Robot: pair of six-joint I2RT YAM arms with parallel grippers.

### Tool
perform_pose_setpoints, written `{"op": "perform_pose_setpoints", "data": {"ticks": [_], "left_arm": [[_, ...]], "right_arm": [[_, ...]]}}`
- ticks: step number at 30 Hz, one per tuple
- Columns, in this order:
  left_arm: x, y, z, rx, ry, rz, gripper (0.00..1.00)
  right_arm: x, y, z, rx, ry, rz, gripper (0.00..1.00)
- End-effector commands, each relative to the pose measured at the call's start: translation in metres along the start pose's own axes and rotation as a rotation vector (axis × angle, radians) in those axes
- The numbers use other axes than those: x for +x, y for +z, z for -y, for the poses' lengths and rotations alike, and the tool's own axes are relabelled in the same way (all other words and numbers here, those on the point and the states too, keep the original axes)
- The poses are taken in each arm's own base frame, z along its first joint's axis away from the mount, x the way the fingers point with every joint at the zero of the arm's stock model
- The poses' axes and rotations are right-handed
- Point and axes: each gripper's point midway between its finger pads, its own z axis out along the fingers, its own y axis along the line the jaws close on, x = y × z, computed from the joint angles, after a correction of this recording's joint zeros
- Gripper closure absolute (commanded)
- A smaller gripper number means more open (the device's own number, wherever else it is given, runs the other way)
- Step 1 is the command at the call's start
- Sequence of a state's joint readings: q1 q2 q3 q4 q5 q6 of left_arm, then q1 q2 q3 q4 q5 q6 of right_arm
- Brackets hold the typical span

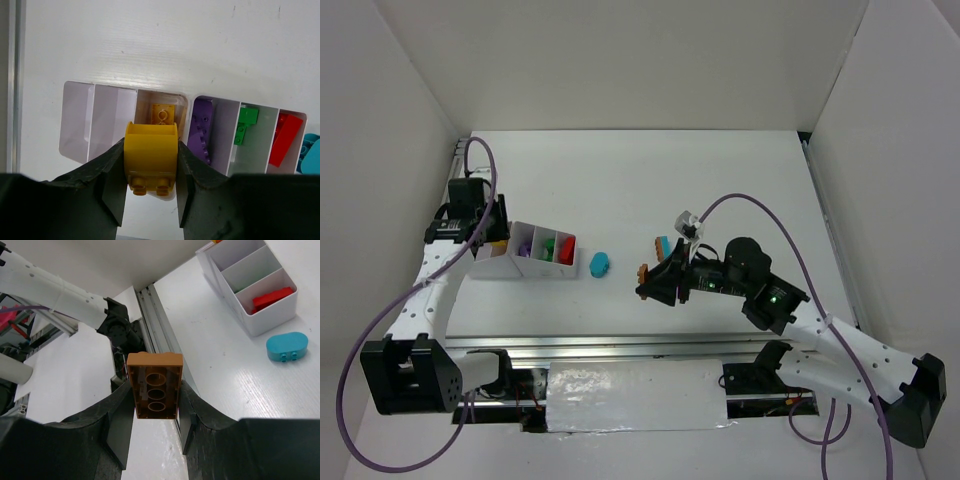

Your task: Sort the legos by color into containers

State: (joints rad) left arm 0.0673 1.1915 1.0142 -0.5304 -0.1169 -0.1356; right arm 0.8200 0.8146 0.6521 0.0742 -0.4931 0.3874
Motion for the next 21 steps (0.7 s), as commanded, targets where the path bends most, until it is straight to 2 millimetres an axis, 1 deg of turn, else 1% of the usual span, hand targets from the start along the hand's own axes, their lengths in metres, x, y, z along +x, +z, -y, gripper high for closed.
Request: {"op": "perform_pose_setpoints", "data": {"ticks": [1, 2, 4, 5, 8, 9, 10, 11, 12, 14, 15, 17, 18, 19, 20, 21], "left_arm": [[-0.009, 0.000, -0.004, -0.023, -0.022, 0.040, 0.49], [-0.010, 0.000, -0.005, -0.028, -0.028, 0.044, 0.44], [-0.012, -0.004, -0.006, -0.035, -0.038, 0.063, 0.38], [-0.012, -0.004, -0.006, -0.036, -0.045, 0.069, 0.27], [-0.013, -0.007, -0.005, -0.027, -0.052, 0.088, 0.22], [-0.014, -0.007, -0.005, -0.030, -0.053, 0.089, 0.17], [-0.015, -0.009, -0.006, -0.035, -0.060, 0.092, 0.08], [-0.015, -0.010, -0.007, -0.043, -0.071, 0.093, 0.05], [-0.019, -0.016, -0.008, -0.042, -0.082, 0.114, 0.01], [-0.028, -0.027, -0.006, -0.032, -0.121, 0.162, 0.01], [-0.037, -0.042, -0.003, -0.010, -0.150, 0.214, 0.00], [-0.045, -0.061, 0.005, 0.043, -0.255, 0.273, 0.01], [-0.047, -0.080, 0.018, 0.127, -0.296, 0.313, 0.00], [-0.050, -0.091, 0.028, 0.199, -0.286, 0.343, 0.01], [-0.056, -0.103, 0.043, 0.298, -0.267, 0.388, 0.00], [-0.048, -0.126, 0.072, 0.486, -0.223, 0.408, 0.00]], "right_arm": [[-0.013, 0.000, -0.008, -0.032, -0.028, 0.031, 1.00], [-0.013, 0.001, -0.008, -0.032, -0.027, 0.029, 1.00], [-0.013, 0.001, -0.008, -0.033, -0.025, 0.028, 1.00], [-0.013, 0.001, -0.008, -0.031, -0.025, 0.028, 1.00], [-0.014, 0.002, -0.008, -0.035, -0.023, 0.028, 1.00], [-0.014, 0.002, -0.008, -0.035, -0.021, 0.028, 1.00], [-0.013, 0.002, -0.008, -0.035, -0.020, 0.028, 1.00], [-0.013, 0.003, -0.007, -0.031, -0.016, 0.028, 1.00], [-0.013, 0.003, -0.006, -0.030, -0.016, 0.029, 1.00], [-0.010, 0.005, -0.002, -0.016, -0.001, 0.019, 1.00], [-0.007, 0.006, -0.001, -0.013, 0.004, 0.013, 1.00], [-0.003, 0.009, 0.001, -0.012, 0.019, 0.001, 1.00], [0.000, 0.011, 0.001, -0.021, 0.033, -0.005, 1.00], [0.000, 0.012, 0.001, -0.027, 0.040, -0.003, 1.00], [0.002, 0.014, 0.001, -0.035, 0.049, -0.009, 1.00], [0.003, 0.015, -0.002, -0.049, 0.066, -0.012, 1.00]]}}
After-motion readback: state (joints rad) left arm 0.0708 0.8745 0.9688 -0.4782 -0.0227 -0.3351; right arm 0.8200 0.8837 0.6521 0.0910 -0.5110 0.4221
